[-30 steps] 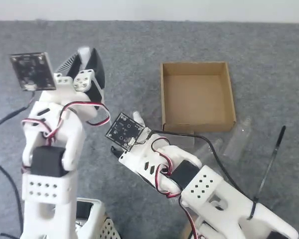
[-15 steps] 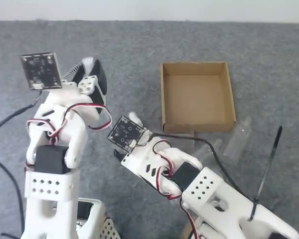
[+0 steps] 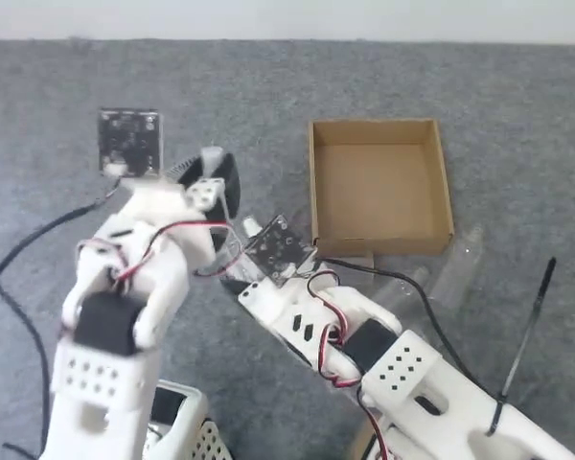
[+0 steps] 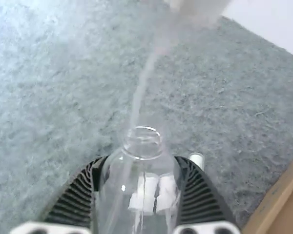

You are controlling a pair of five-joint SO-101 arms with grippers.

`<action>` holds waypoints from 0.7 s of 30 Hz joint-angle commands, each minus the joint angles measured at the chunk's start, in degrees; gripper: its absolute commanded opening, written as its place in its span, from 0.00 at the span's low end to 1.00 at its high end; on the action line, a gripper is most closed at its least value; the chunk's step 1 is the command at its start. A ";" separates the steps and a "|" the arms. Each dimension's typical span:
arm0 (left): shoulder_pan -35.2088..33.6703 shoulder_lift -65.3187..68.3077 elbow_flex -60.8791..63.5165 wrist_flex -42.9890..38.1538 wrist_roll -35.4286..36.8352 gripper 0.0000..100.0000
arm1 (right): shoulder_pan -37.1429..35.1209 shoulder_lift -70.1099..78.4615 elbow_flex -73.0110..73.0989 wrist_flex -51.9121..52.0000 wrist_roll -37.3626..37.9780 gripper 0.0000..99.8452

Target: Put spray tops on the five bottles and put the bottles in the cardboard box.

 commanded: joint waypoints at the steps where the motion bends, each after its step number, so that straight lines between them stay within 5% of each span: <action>1: 0.70 -6.59 -0.13 2.11 -2.29 0.01 | 1.71 -2.33 -0.26 -3.91 -1.49 0.01; 12: 1.23 -8.44 8.13 -2.29 -3.43 0.01 | 1.45 -2.68 0.00 -3.82 -1.49 0.01; 21: 1.23 -8.79 7.87 -2.29 -3.43 0.16 | 1.45 -2.86 0.97 -4.18 -1.32 0.01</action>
